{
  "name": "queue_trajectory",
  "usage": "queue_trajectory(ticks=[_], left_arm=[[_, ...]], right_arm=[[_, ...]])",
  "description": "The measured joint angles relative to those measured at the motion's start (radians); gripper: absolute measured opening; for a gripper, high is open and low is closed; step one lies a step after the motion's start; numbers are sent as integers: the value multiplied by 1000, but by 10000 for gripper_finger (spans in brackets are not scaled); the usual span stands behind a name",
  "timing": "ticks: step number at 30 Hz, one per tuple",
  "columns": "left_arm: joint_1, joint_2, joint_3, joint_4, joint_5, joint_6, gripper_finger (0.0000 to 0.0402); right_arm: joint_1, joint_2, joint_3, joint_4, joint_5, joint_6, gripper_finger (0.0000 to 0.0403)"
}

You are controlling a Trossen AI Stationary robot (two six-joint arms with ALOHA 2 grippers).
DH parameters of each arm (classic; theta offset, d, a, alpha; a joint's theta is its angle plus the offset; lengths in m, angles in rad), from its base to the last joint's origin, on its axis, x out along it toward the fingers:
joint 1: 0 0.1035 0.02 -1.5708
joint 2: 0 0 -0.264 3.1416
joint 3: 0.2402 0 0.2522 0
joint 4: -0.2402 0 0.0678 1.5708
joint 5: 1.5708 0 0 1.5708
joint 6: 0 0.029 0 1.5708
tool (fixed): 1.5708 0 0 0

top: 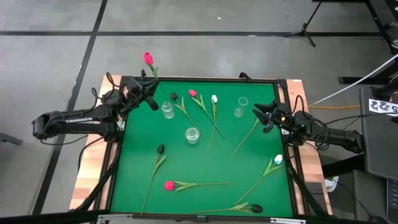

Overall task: Sort flowers into vase by color
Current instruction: Put the middle pink tulip into the top left transparent vase

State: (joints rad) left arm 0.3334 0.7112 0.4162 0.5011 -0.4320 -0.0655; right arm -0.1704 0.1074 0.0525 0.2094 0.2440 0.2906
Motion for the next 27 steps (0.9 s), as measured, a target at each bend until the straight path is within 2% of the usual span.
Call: queue_trajectory(ticks=[13,24,27], left_arm=[[31,5,0,-134,-3,-6,0],[31,109,0,-125,-3,-13,5],[31,133,-28,-80,-3,-43,10]], right_arm=[[0,0,0,-1,36,1,174],[0,0,0,2,70,1,174],[0,0,0,4,69,1,174]])
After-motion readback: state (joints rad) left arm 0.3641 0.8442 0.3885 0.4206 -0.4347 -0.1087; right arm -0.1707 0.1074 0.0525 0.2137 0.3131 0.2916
